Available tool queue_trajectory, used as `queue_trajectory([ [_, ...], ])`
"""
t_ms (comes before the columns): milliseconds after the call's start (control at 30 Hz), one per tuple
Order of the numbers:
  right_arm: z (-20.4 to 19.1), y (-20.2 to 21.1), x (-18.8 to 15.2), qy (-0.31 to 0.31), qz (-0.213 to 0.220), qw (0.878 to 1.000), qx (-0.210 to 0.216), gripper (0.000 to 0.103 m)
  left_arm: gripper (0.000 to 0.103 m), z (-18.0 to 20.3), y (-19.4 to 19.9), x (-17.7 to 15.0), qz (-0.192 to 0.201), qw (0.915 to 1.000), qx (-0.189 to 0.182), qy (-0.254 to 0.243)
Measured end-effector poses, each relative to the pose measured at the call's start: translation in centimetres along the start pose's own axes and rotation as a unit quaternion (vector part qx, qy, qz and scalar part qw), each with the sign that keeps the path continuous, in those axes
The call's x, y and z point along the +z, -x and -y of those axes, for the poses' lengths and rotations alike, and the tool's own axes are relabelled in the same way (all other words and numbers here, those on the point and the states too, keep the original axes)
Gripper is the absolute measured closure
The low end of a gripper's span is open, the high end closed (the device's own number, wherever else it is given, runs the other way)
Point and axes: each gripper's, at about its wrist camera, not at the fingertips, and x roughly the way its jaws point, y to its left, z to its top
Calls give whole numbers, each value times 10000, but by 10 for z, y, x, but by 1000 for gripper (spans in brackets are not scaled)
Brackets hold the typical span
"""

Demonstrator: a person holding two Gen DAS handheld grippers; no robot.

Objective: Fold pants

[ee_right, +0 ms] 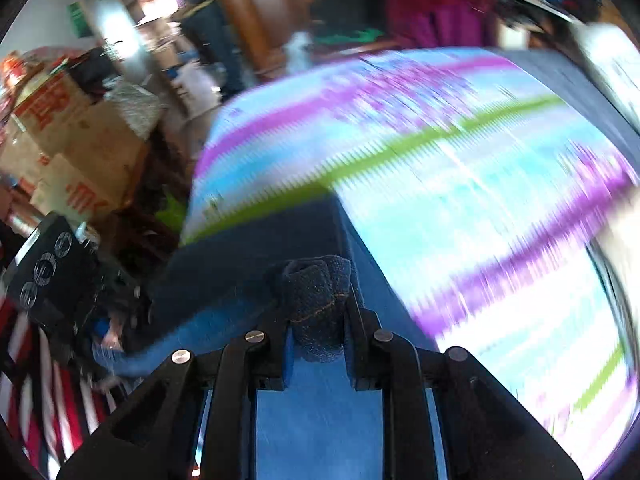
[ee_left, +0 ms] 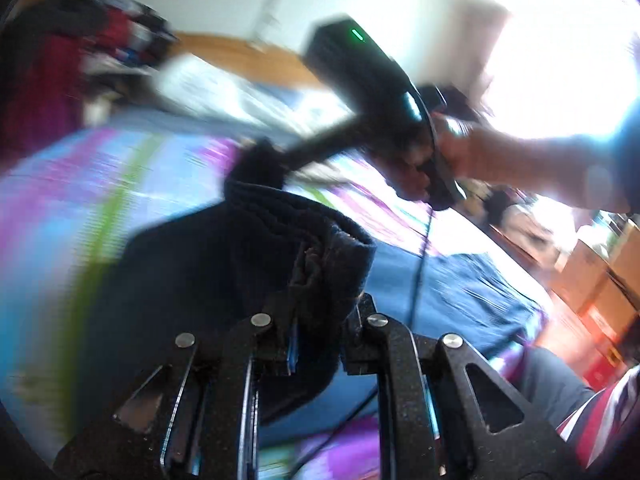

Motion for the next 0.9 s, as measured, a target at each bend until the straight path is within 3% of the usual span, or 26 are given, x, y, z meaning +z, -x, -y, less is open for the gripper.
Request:
queue_trajectory([
  [133, 38, 14, -63, -421, -214, 9983, -339, 80, 86, 45, -63, -3, -585, 9972, -280, -372],
  [200, 62, 20, -90, -823, -236, 9953, -455, 74, 86, 57, -94, -6, -954, 9941, -318, -401],
  [267, 81, 28, -114, -1381, -191, 9878, -690, 47, 71, 73, -115, -16, -1344, 9895, -230, -479],
  [300, 87, 37, -129, -1642, -90, 9829, -824, 42, 67, 79, -118, -20, -1544, 9864, -141, -547],
  [333, 90, 46, -143, -1825, 12, 9788, -931, 38, 62, 85, -117, -22, -1684, 9837, -106, -617],
  [400, 90, 64, -172, -2238, 192, 9692, -1005, 37, 47, 98, -101, -27, -1688, 9824, -383, -705],
  [433, 86, 72, -184, -2461, 345, 9654, -790, 36, 41, 103, -92, -28, -1708, 9810, -618, -677],
  [500, 69, 85, -201, -2677, 736, 9599, -378, 35, 41, 107, -70, -31, -1782, 9732, -1378, -470],
  [567, 50, 90, -210, -2920, 1229, 9484, -96, 18, 39, 104, -53, -25, -1688, 9691, -1773, -296],
  [633, 41, 84, -215, -3280, 1560, 9317, 86, 6, 33, 97, -37, -15, -1419, 9750, -1681, -316],
  [667, 43, 78, -215, -3436, 1570, 9259, 84, 6, 26, 86, -33, -7, -1275, 9806, -1477, -176],
  [733, 53, 61, -209, -3724, 1553, 9150, -82, 6, 23, 62, -36, 2, -1107, 9887, -995, 183],
  [800, 68, 47, -203, -4025, 1622, 9008, -105, 7, 23, 31, -49, 6, -1047, 9907, -558, 672],
  [833, 74, 40, -199, -4143, 1663, 8948, -5, 13, 23, 18, -57, 5, -1065, 9895, -383, 901],
  [867, 76, 33, -191, -4117, 1685, 8956, 35, 36, 24, 5, -74, 1, -1193, 9857, -252, 1166],
  [900, 73, 32, -180, -3899, 1622, 9062, -229, 55, 25, -1, -85, -4, -1326, 9824, -201, 1299],
])
